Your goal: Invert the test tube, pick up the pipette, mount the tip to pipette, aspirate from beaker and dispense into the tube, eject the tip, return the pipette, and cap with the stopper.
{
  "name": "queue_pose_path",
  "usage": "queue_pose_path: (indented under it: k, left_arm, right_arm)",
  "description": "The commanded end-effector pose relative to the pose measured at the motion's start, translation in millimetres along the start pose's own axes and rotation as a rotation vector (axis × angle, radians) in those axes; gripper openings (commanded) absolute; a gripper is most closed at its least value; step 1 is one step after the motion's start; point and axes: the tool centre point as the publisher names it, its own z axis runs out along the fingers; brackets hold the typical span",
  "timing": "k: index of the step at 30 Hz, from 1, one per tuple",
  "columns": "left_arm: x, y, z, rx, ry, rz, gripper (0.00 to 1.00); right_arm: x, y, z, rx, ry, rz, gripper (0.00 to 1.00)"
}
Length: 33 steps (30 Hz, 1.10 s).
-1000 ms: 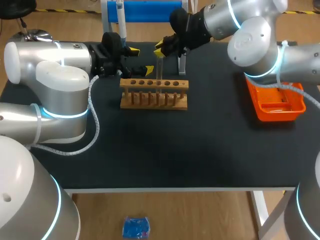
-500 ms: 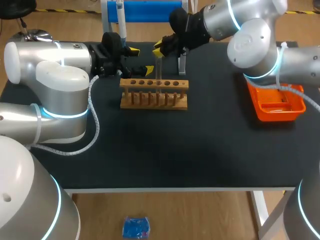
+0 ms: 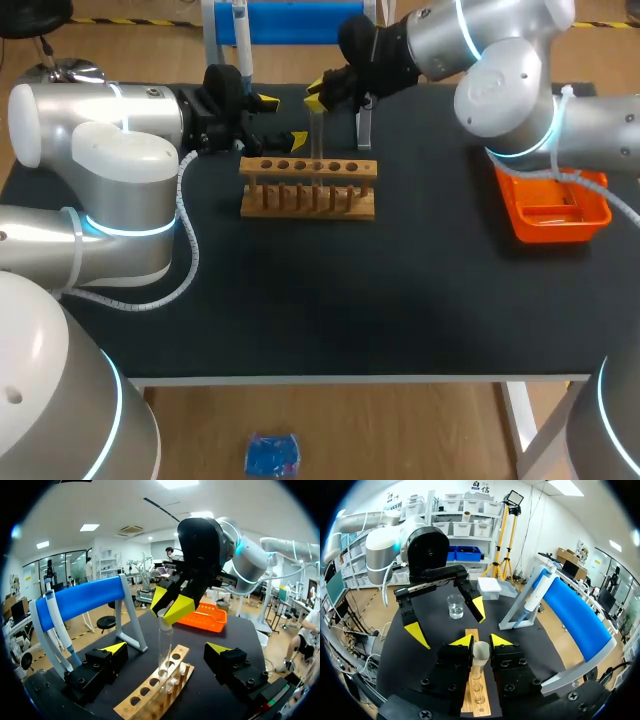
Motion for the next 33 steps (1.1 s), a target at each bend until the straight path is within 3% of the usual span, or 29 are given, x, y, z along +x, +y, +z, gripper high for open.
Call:
queue_pose_path:
  k: [1,33]
  left_arm:
    - [0.1,0.1,0.3,-0.001,-0.001,0.0,1.0]
    - [0.1,0.1,0.3,-0.001,-0.001,0.0,1.0]
  right_arm:
    - [0.2,1.0,-1.8,0.004,0.0,0.001,0.0]
    - [0.3,-5.0,5.5,0.005,0.011,0.008,0.0]
